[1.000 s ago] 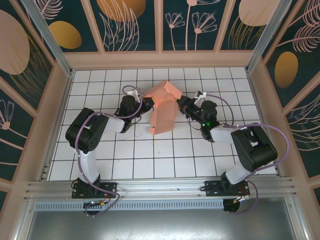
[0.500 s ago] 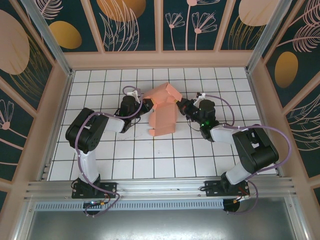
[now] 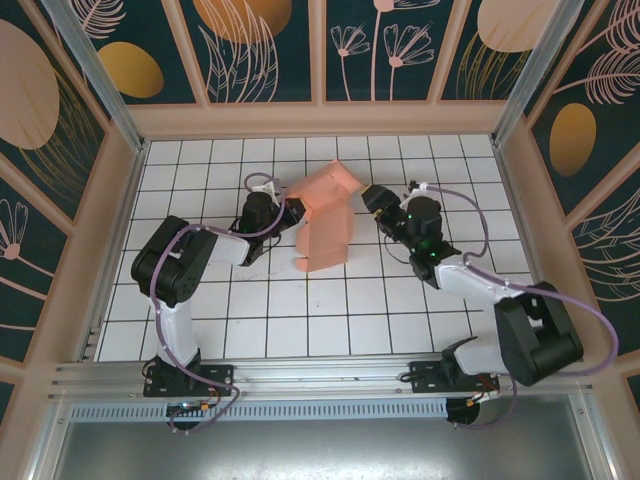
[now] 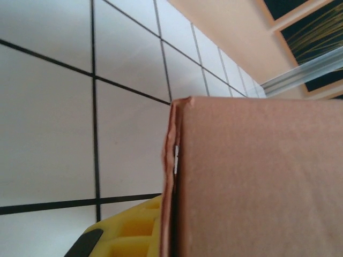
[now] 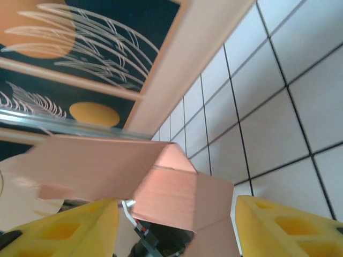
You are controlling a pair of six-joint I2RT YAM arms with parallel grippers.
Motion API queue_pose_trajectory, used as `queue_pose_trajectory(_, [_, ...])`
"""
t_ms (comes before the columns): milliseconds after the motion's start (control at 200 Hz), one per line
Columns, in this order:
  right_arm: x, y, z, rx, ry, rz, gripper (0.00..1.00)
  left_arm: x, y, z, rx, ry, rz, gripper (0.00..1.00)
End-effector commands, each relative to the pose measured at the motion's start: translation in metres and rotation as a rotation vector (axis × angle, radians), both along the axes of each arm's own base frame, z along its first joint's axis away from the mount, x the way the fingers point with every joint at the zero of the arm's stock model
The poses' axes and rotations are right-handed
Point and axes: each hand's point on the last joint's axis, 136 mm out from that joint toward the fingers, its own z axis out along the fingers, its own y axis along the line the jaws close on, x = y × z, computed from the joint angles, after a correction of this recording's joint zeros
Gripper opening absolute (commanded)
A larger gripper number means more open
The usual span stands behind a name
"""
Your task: Fold the paper box
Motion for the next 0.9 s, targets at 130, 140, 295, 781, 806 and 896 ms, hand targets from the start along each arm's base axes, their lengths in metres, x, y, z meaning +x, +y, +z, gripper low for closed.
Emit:
queue_pose_trajectory(130, [0.012, -0.014, 0.054, -0.292, -0.074, -0.132, 0.61, 0.008, 0.026, 0.012, 0.079, -0.010, 0.134, 0.00])
queue_pose_trajectory(140, [0.012, -0.012, 0.056, -0.302, -0.078, -0.130, 0.61, 0.008, 0.027, 0.013, 0.082, -0.011, 0.138, 0.00])
queue_pose_trajectory(295, [0.017, 0.035, 0.086, -0.428, -0.136, -0.039, 0.60, 0.007, 0.040, 0.012, 0.145, -0.020, 0.181, 0.00])
queue_pose_trajectory(781, [0.050, 0.147, 0.074, -0.613, -0.079, 0.175, 0.59, 0.003, 0.051, 0.011, 0.204, -0.017, 0.216, 0.00])
queue_pose_trajectory(806, [0.052, 0.147, 0.073, -0.615, -0.073, 0.172, 0.59, 0.003, 0.052, 0.011, 0.206, -0.017, 0.219, 0.00])
queue_pose_trajectory(896, [0.055, 0.147, 0.068, -0.629, -0.053, 0.163, 0.59, 0.003, 0.055, 0.012, 0.217, -0.018, 0.226, 0.00])
